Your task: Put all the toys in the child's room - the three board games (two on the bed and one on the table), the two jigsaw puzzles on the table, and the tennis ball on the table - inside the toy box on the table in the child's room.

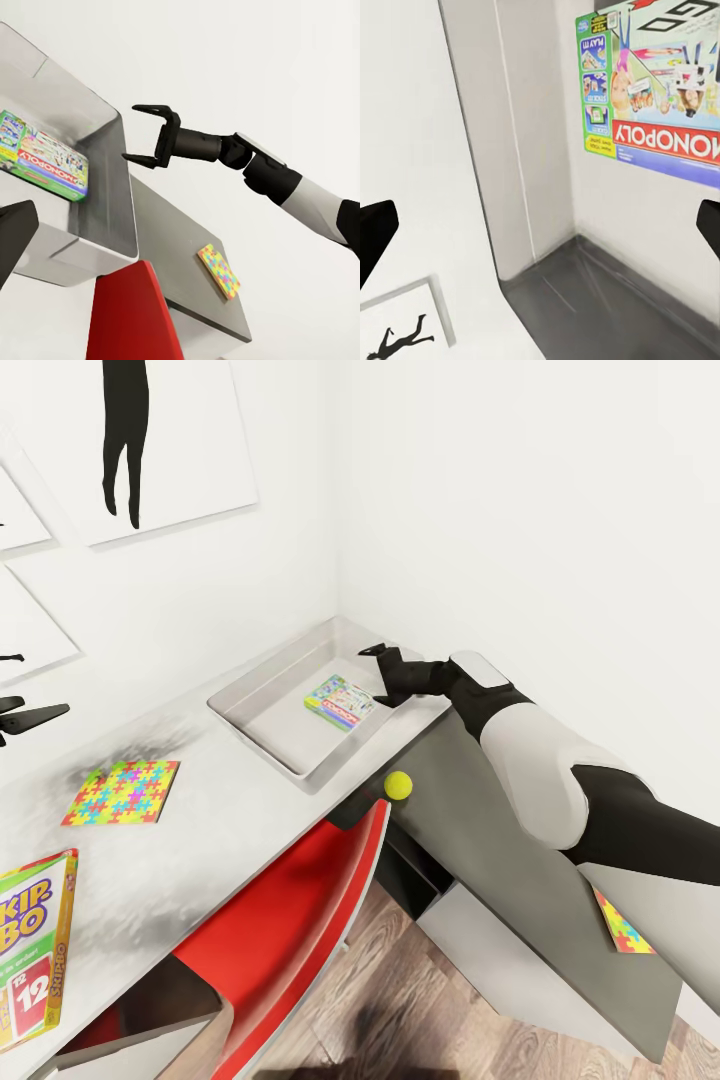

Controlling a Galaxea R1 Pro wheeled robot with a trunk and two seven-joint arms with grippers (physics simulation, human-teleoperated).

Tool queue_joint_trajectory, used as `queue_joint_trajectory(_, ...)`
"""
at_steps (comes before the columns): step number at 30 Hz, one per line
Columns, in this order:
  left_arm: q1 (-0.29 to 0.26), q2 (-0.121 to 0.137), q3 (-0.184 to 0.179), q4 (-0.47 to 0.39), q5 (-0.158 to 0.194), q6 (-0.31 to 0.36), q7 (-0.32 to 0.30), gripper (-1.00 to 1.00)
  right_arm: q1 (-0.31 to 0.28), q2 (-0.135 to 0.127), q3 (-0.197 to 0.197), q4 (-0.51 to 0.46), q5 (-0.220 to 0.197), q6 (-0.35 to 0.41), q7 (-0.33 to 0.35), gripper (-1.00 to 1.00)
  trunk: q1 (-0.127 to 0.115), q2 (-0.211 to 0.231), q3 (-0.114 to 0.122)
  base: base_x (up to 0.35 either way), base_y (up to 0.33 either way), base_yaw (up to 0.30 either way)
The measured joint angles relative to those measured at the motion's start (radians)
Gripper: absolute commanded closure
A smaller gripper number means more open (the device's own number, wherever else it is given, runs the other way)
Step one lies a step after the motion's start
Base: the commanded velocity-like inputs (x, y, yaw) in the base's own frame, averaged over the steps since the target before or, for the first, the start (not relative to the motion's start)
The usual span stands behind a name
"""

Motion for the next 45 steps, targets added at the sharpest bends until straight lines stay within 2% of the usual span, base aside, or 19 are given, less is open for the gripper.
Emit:
queue_joint_trajectory(6, 0.001, 0.000, 0.000, 0.000, 0.000, 0.000, 0.000, -1.00, -0.001, 0.000, 0.000, -0.006, 0.000, 0.008, 0.001, -1.00, 0.000, 0.000, 0.000, 0.000, 0.000, 0.000)
queue_joint_trajectory(9, 0.001, 0.000, 0.000, 0.000, 0.000, 0.000, 0.000, -1.00, -0.001, 0.000, 0.000, -0.023, 0.002, 0.053, 0.005, -1.00, 0.000, 0.000, 0.000, 0.000, 0.000, 0.000)
queue_joint_trajectory(15, 0.001, 0.000, 0.000, 0.000, 0.000, 0.000, 0.000, -1.00, -0.001, 0.000, 0.000, -0.181, 0.003, 0.169, 0.005, -1.00, 0.000, 0.000, 0.000, 0.000, 0.000, 0.000)
queue_joint_trajectory(19, 0.001, 0.000, 0.000, 0.000, 0.000, 0.000, 0.000, -1.00, -0.001, 0.000, 0.002, -0.250, 0.004, 0.207, 0.000, -1.00, 0.000, 0.000, 0.000, -0.011, 0.013, 0.000)
queue_joint_trajectory(23, 0.001, 0.000, 0.000, 0.000, 0.000, 0.000, 0.000, -1.00, -0.001, -0.001, 0.002, -0.272, 0.005, 0.216, -0.014, -1.00, 0.000, 0.000, 0.000, -0.103, 0.113, 0.000)
queue_joint_trajectory(27, 0.001, 0.000, 0.000, 0.000, 0.000, 0.000, 0.000, -1.00, -0.001, -0.001, 0.001, -0.280, 0.002, 0.219, -0.055, -1.00, 0.000, 0.000, 0.000, -0.163, 0.167, 0.000)
queue_joint_trajectory(31, 0.001, 0.000, 0.000, 0.000, 0.001, 0.000, 0.000, -1.00, -0.001, 0.000, 0.002, -0.281, 0.001, 0.221, -0.123, -1.00, 0.000, 0.000, 0.000, -0.062, 0.058, 0.000)
queue_joint_trajectory(34, 0.001, 0.000, 0.000, 0.000, 0.001, 0.000, 0.000, -1.00, -0.001, -0.001, 0.002, -0.281, 0.001, 0.224, -0.143, -1.00, 0.000, 0.000, 0.000, -0.105, 0.061, 0.000)
queue_joint_trajectory(45, 0.001, 0.006, 0.001, 0.000, 0.001, 0.000, 0.000, -1.00, 0.006, 0.000, 0.003, -0.282, 0.000, 0.237, -0.151, -1.00, 0.000, 0.000, 0.000, -0.108, 0.051, 0.000)
